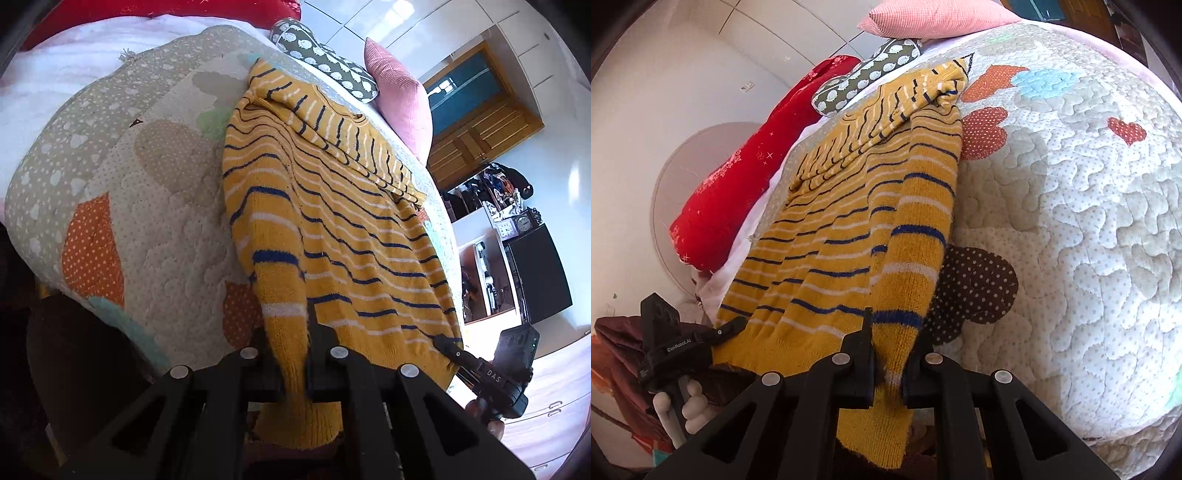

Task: Fold small clothes
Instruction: 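Grasp the sweater hem with both grippers and fold it toward the collar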

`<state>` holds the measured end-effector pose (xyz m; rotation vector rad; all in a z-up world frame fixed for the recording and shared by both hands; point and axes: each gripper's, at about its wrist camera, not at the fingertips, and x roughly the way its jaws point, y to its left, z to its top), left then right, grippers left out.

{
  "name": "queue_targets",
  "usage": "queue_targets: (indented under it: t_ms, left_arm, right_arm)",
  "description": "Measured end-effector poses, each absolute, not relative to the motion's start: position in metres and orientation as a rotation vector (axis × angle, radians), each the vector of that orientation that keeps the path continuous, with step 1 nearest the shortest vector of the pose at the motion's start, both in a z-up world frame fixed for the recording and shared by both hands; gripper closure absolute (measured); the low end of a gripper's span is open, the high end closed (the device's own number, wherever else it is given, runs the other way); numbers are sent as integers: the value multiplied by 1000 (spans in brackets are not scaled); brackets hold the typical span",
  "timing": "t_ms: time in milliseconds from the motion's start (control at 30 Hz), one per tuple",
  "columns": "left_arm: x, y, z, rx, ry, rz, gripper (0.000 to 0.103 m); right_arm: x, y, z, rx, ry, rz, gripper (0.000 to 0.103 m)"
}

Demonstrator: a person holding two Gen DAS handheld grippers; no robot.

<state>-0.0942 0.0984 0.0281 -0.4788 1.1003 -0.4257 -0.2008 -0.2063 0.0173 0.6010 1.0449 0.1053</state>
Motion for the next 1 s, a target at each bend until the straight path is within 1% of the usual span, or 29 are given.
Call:
queue_targets:
  t_ms: [233, 333, 433, 567, 667, 800, 933, 967, 1000]
  left_arm:
    - [-126, 101, 23, -420, 1146, -423, 95]
    - [-115, 103, 31, -449, 1139, -435, 95]
    - [-92, 97, 50, -454, 1094, -444, 95]
    - [-42, 87, 73, -441, 1032, -427, 95]
    - [5, 78, 79, -431, 1010, -398, 95]
    - [74, 67, 74, -439, 1036, -363, 95]
    - [142, 53, 59, -424, 1069, -321, 95]
    - [157, 50, 54, -424, 1079, -320, 95]
    - [172, 47, 48, -428, 1097, -322, 94]
  right_arm:
    - [-242, -207, 9, 610, 1106, 133, 94]
    - [-233, -209, 11, 622, 1096, 140, 94]
    - [-209, -207, 29, 601, 1051, 173, 93]
    - [-154, -202, 58, 547, 985, 204, 93]
    - [-105, -204, 67, 508, 964, 185, 93]
    - [-38, -219, 59, 535, 978, 151, 93]
    - [26, -238, 39, 553, 1003, 71, 93]
    - [41, -243, 30, 570, 1017, 47, 93]
    - [54, -251, 22, 603, 1030, 29, 90]
